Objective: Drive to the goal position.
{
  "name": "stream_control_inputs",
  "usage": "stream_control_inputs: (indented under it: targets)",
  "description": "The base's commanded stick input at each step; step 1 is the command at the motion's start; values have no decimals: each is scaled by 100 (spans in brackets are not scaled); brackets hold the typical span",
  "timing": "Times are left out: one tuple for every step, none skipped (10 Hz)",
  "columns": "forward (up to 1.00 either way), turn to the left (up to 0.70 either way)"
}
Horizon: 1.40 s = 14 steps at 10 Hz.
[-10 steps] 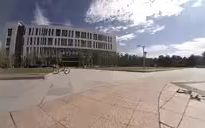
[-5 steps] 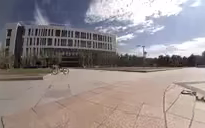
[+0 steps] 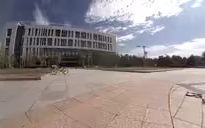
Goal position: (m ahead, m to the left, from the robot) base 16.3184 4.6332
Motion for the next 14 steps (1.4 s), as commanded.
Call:
stream_control_inputs:
  targets:
    - [33,3]
    - [33,3]
    - [33,3]
    - [33,3]
    - [33,3]
    - [33,3]
    - [33,3]
    - [33,3]
    - [33,3]
    - [33,3]
    - [33,3]
    - [33,3]
    - [33,3]
    - [33,3]
